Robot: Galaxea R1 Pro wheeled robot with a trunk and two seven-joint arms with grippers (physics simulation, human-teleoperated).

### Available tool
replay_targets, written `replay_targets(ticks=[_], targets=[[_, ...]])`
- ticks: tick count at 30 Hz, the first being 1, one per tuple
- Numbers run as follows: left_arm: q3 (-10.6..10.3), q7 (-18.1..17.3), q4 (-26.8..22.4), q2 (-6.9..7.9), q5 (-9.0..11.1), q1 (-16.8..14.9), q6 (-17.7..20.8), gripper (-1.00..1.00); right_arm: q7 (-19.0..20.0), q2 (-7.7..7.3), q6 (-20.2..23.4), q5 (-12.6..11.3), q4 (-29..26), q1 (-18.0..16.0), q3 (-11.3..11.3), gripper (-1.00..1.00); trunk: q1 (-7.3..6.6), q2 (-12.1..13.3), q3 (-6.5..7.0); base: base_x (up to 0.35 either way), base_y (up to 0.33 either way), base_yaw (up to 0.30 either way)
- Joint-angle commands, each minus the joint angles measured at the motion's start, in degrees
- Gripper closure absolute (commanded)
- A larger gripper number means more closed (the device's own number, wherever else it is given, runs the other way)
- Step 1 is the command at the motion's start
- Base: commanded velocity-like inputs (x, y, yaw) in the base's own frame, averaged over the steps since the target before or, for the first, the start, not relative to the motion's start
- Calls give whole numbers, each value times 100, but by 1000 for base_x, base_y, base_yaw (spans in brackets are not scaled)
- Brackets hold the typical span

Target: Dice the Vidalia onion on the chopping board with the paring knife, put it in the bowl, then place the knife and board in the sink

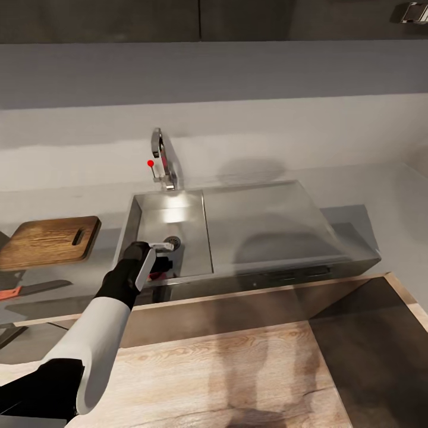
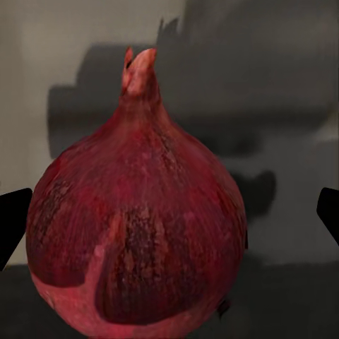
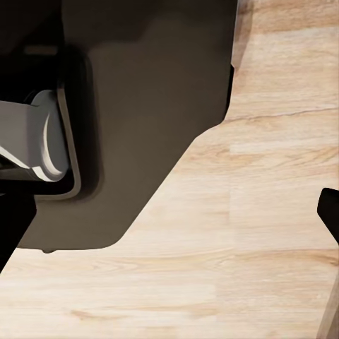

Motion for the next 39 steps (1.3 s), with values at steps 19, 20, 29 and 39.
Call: replay_targets(ticks=[19,20,29,39], targets=[[6,52,21,-3,40,6,9,100,15,-11,-21,-35,5,-3,42,-100,3,-9,-8,0,0,0],[5,52,21,-3,39,6,10,100,15,-11,-21,-35,5,-3,42,-100,3,-9,-8,0,0,0],[8,54,-212,-8,44,6,22,100,15,-11,-21,-35,5,-3,42,-100,3,-9,-8,0,0,0],[8,61,-1675,-6,55,6,119,100,15,-11,-21,-35,5,-3,42,-100,3,-9,-8,0,0,0]])
